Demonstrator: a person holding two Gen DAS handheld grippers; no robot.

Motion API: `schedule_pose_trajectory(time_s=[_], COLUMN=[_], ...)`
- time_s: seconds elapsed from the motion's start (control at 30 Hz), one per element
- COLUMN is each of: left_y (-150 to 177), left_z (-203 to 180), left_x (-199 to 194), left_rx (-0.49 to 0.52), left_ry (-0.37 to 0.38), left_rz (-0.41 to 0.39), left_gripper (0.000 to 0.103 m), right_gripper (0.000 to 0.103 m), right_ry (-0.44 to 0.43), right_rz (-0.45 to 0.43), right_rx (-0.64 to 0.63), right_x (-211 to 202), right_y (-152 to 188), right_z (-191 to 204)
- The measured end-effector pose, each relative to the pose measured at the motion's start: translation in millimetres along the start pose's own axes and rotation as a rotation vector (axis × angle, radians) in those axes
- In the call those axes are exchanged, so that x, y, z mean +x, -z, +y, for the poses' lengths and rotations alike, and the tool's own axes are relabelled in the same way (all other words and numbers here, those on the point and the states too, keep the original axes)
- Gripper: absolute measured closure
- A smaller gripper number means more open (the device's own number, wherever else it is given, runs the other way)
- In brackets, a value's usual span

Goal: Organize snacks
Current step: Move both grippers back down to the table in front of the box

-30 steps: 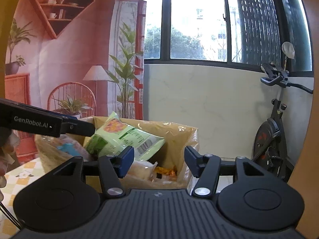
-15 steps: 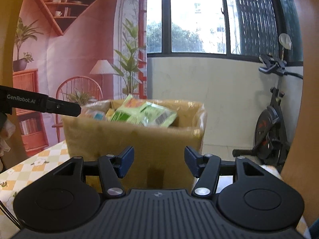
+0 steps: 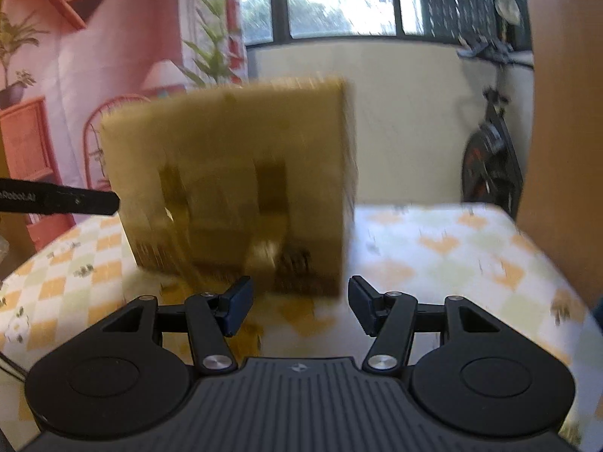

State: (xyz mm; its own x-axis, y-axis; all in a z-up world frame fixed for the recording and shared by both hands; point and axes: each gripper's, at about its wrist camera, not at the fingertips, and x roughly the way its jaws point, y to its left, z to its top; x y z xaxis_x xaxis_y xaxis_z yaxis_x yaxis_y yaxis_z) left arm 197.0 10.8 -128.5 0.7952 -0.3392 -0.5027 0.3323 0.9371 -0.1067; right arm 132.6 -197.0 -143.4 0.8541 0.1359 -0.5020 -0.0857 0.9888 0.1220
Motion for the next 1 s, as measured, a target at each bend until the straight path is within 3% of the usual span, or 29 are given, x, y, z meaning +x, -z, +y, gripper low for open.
schedule_pose_trajectory(time_s=[0.37, 0.47, 0.6, 0.8, 1.0], left_y=[29.0, 32.5, 34.3, 38.7, 41.8], left_z=[7.2, 8.4, 10.3, 5.0, 4.4], left_x=[10.8, 11.1, 12.3, 18.5, 24.0], left_rx=[-0.042, -0.047, -0.053, -0.048, -0.047], left_ry=[0.001, -0.001, -0.002, 0.001, 0.001], left_rz=[0.081, 0.087, 0.095, 0.116, 0.136], left_gripper=[0.049, 0.049, 0.049, 0.049, 0.049], right_gripper=[0.044, 0.045, 0.061, 0.064, 0.063], right_ry=[0.023, 0.029, 0.043, 0.04, 0.011], right_rz=[0.169, 0.191, 0.197, 0.23, 0.196], right_rx=[0.067, 0.06, 0.042, -0.013, -0.031], right_x=[9.0, 11.4, 13.0, 31.5, 48.4], right_y=[54.4, 57.7, 56.3, 43.1, 40.2], right_z=[-7.3, -6.0, -4.7, -4.4, -8.4])
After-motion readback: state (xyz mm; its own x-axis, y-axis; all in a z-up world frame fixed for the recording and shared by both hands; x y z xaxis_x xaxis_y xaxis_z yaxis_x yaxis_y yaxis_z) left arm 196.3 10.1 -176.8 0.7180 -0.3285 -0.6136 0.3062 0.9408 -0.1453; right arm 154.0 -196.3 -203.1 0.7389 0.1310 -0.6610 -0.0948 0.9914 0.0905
